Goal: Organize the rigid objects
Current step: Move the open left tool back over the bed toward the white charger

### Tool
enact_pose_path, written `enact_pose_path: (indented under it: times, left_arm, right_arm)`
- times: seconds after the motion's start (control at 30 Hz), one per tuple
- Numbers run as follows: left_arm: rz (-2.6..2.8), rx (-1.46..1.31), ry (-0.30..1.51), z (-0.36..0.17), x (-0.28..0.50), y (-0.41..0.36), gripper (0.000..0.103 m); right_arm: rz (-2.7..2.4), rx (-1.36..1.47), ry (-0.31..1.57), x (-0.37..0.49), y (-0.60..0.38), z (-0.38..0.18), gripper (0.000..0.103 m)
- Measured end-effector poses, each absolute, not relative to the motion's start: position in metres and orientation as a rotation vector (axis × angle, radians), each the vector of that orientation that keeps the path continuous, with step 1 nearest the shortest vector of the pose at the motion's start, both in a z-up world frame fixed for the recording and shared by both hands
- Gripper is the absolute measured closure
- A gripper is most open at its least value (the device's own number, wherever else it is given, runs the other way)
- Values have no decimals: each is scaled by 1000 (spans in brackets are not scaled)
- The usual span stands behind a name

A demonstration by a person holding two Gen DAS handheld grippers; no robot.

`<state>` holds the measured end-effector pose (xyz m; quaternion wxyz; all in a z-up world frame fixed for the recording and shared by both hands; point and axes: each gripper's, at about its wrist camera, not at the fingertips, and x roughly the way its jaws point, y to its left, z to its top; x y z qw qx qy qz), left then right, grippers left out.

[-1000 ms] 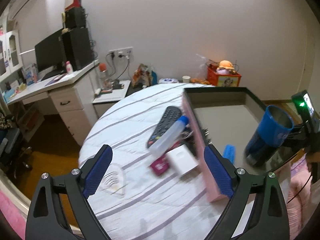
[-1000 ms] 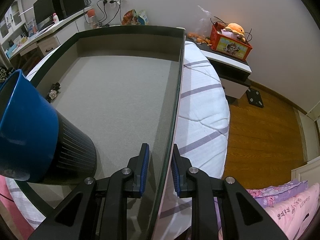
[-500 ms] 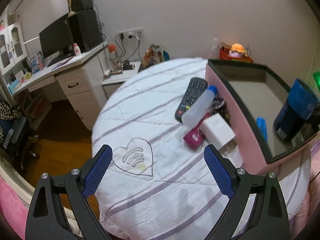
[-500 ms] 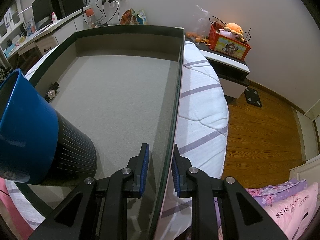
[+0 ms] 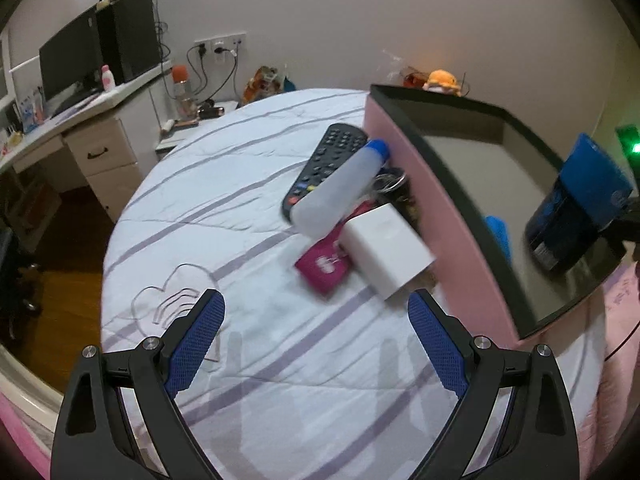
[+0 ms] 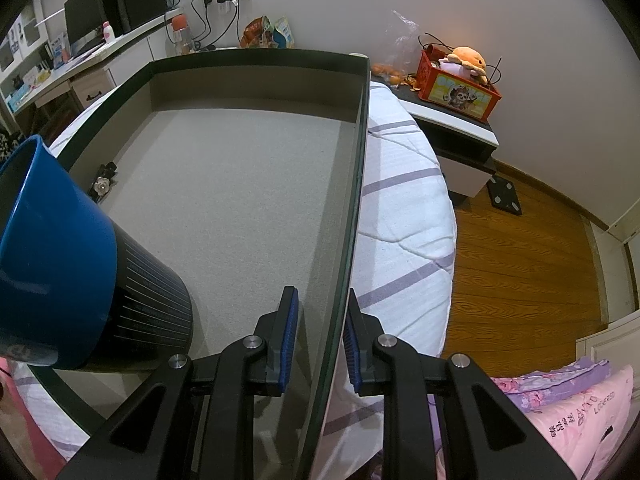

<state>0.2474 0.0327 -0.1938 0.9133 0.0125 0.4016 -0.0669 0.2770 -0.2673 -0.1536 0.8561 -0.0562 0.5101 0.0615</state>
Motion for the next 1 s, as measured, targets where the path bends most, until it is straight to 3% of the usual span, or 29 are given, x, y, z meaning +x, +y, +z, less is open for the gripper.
enact_pose_path:
  times: [0.57, 1.0]
  left_arm:
    - [-257, -148, 911, -209, 275, 33, 8]
    - [-150, -33, 931, -213, 278, 39, 2]
  right_arm:
    - [122, -133, 1073, 274, -266, -152, 80]
    - [121, -135, 1074, 273, -266, -152, 80]
